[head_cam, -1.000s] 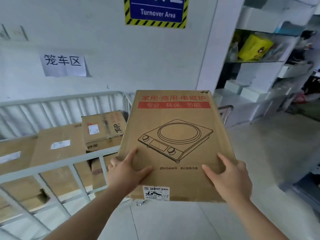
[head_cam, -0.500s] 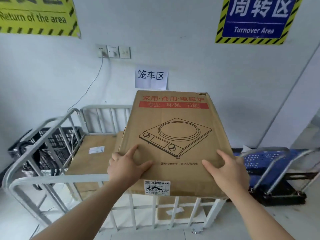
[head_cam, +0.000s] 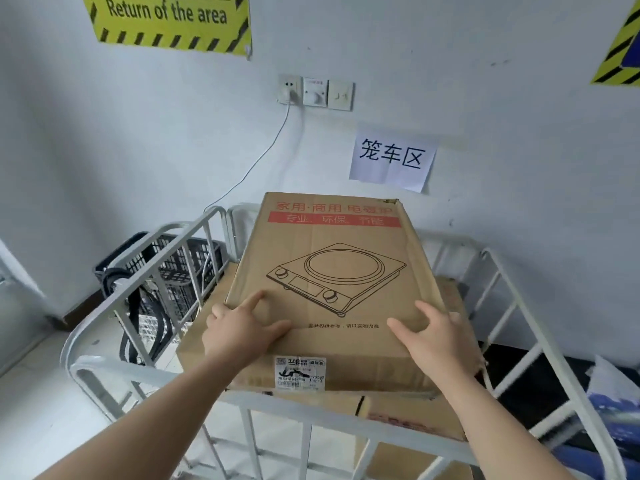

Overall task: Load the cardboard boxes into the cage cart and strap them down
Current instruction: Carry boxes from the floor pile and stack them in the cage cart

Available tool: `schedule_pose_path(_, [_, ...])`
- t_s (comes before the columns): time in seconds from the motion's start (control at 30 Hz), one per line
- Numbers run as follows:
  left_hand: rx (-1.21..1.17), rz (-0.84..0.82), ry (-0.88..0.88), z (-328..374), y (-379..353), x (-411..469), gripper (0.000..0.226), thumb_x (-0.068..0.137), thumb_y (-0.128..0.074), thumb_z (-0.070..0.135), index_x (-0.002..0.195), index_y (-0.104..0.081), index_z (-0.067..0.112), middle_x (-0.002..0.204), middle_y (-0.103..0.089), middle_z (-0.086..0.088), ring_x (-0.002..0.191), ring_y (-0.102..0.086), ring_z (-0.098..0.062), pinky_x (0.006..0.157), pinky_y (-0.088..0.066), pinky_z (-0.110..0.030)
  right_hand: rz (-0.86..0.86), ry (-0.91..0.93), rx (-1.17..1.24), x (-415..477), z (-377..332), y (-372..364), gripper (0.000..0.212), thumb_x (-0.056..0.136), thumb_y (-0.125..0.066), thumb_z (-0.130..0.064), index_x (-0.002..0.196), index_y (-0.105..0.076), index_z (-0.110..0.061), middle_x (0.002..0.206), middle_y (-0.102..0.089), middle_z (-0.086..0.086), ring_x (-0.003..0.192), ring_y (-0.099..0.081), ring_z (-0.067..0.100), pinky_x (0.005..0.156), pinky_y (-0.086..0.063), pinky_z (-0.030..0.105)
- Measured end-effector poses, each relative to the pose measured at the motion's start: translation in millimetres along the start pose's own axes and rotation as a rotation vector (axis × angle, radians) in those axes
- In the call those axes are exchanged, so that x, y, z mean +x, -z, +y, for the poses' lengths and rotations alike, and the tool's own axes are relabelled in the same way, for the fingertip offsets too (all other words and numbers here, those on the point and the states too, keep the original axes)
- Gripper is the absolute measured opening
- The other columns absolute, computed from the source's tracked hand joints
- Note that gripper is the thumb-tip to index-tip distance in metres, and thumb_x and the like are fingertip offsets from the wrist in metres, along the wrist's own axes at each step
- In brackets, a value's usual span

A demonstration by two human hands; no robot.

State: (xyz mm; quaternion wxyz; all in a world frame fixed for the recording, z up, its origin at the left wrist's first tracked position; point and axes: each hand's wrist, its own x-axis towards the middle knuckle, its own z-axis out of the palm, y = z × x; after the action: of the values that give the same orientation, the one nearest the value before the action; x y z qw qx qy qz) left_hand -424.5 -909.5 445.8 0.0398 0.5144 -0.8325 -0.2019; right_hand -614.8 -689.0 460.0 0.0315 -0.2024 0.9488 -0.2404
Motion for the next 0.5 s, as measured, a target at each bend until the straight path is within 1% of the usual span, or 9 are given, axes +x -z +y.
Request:
schedule_pose_path(0.13, [0.011,-0.008,0.07,2.2,-5.9,47.8,0.09,0.059,-0.049,0.089,0.138,-0.021,0.058,0.132,-0.037,-0.018,0.112,-0.047,-0.034,0.087,-0.052,-0.043,-0.027,0.031,0.015,53.9,-17.8,-29.9,0.075,0.069,-0.054,-0.077,0.134,-0.045,-0.042,0.129,-0.042,0.007,0.099,-0.057,0.024,0.071,-0.051,0.032])
schedule_pose_path(0.23, [0.004,-0.033,0.099,5.9,-12.3,77.7,0.089,0.062,-0.05,0.087,0.139,-0.021,0.056,0.132,-0.036,-0.019,0.115,-0.045,-0.035,0.091,-0.05,-0.042,-0.05,0.023,0.005,87.3,-25.7,-50.3,0.077,0.066,-0.053,-0.079,0.133,-0.047,-0.042,0.126,-0.044,0.007,0.101,-0.057,0.025,0.079,-0.054,0.037])
schedule_pose_path(0.37, [0.008,-0.069,0.094,13.6,-24.0,116.8,0.088,0.062,-0.051,0.086,0.14,-0.023,0.055,0.129,-0.038,-0.016,0.113,-0.046,-0.033,0.09,-0.05,-0.042,-0.07,-0.01,-0.01,118.8,-27.8,-71.1,0.077,0.066,-0.052,-0.079,0.132,-0.047,-0.042,0.123,-0.046,0.006,0.098,-0.058,0.024,0.078,-0.054,0.037])
schedule_pose_path(0.43, [0.0,-0.1,0.061,19.1,-32.3,139.7,0.088,0.061,-0.051,0.087,0.139,-0.023,0.056,0.128,-0.038,-0.014,0.112,-0.048,-0.032,0.089,-0.05,-0.043,-0.057,-0.044,-0.003,130.4,-25.3,-78.4,0.075,0.067,-0.054,-0.078,0.132,-0.047,-0.042,0.122,-0.046,0.005,0.093,-0.057,0.022,0.072,-0.054,0.033])
schedule_pose_path(0.5, [-0.014,-0.139,0.026,28.6,-40.6,158.4,0.086,0.062,-0.054,0.084,0.138,-0.024,0.057,0.127,-0.038,-0.013,0.114,-0.047,-0.032,0.091,-0.049,-0.043,-0.028,-0.088,-0.02,136.5,-18.6,-84.9,0.074,0.068,-0.055,-0.077,0.132,-0.047,-0.041,0.12,-0.046,0.006,0.087,-0.056,0.02,0.066,-0.053,0.03])
